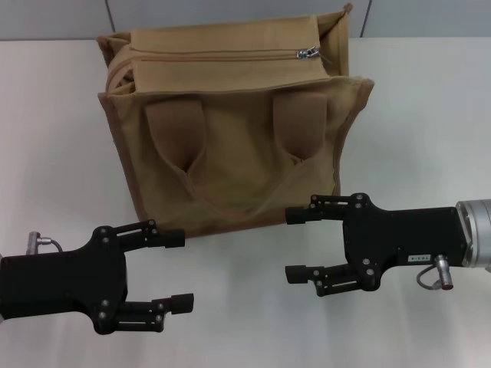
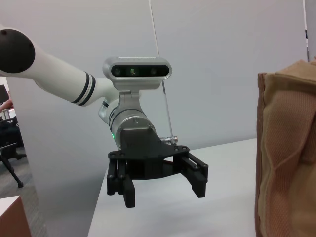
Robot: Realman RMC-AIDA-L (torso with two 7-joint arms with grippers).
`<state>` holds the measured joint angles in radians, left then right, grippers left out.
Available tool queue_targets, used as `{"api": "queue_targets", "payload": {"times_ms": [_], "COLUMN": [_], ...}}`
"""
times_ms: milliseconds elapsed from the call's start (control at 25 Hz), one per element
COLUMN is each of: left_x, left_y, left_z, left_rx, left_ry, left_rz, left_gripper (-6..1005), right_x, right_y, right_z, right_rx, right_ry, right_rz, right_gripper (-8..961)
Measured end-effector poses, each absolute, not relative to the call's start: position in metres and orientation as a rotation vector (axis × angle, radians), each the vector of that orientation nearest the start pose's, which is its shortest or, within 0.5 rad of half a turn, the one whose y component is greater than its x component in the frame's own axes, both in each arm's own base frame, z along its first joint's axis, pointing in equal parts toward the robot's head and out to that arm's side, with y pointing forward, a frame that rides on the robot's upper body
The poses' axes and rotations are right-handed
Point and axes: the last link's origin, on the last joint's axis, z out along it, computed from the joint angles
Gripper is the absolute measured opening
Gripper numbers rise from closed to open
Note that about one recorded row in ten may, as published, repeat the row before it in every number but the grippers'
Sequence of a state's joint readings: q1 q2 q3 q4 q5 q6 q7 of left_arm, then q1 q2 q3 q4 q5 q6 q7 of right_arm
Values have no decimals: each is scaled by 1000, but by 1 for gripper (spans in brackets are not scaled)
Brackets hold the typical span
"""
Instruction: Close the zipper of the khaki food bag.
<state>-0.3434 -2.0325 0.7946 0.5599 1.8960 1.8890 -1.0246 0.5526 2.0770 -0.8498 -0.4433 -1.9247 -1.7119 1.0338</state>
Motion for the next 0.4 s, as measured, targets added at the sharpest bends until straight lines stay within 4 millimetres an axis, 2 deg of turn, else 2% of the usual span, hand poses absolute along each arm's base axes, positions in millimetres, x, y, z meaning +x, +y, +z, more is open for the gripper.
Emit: {"api": "queue_targets", "payload": {"times_ms": [400], "left_x": [-286], "left_y": [237], "left_z": [3], "left_rx": [-2889], "left_ry": [-308], "left_rz": [-979], "left_gripper": [829], "right_x": [241], "right_y": [286], "right_z": [-43], "right_rx": [-2985], "right_ry": [238], "right_rz": [905], "right_gripper": [799]}}
